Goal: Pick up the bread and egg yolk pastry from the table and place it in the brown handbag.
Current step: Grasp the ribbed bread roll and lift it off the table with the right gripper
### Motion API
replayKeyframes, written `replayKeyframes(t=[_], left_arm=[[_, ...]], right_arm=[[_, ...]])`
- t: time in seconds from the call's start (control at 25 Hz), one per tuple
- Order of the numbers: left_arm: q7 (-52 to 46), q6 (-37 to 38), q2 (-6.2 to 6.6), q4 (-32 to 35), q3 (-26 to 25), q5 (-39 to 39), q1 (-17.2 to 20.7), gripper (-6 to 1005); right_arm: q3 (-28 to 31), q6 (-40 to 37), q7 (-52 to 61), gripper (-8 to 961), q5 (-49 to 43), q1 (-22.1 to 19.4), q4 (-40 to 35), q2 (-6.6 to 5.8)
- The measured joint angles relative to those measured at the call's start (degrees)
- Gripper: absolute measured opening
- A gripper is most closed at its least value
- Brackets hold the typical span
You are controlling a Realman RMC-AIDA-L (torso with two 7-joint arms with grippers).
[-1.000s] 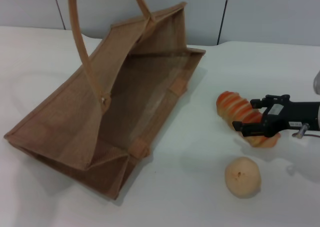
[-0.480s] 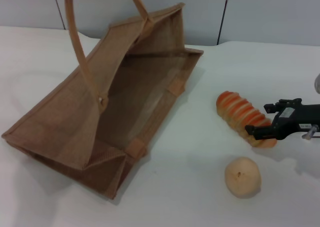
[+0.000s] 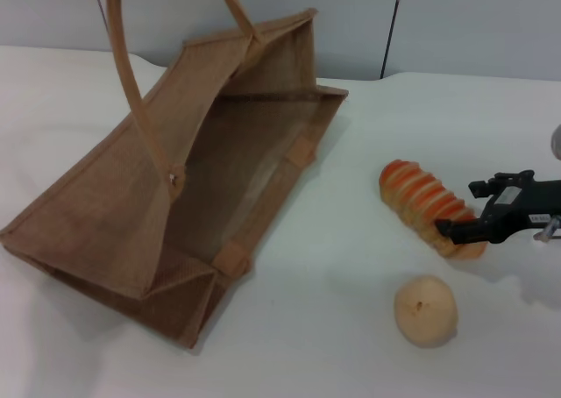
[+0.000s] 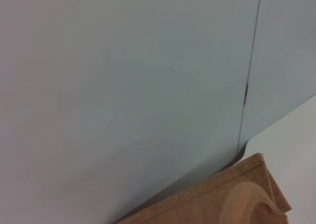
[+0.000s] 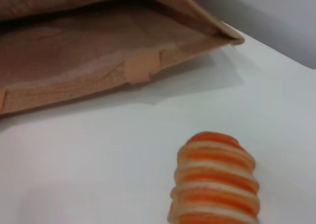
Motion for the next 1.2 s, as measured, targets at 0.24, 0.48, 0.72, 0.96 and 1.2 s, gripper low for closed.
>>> replayKeyframes(t=[0.24,0.48,0.72,0.96,1.2], left_arm=[[-0.02,0.21,0.0,0.0,0.08,0.0,0.0,121],[-0.04,0.41,0.0,-0.03,0.09,0.0,-0.04,121],[-0.03,0.47,-0.08,-0.06,0.09,0.0,-0.04,121],[0.1,0.59,-0.17,-1.22,0.09,0.0,-0.15,121],[0.16,0.71,-0.2,-1.73,0.09,0.05,-0.21,121]], right_arm=[[-0.56,0.09,1.17,866,-0.8,0.69,0.33,-0.01],[-0.69,-0.29,1.29,863,-1.4,1.67,1.45,0.09],[-1.45,0.1,1.31,861,-1.43,2.99,3.9,0.11],[-1.45,0.3,1.31,858,-1.42,3.65,4.77,0.12],[-1.56,-0.24,1.32,856,-1.4,3.86,4.77,0.04]])
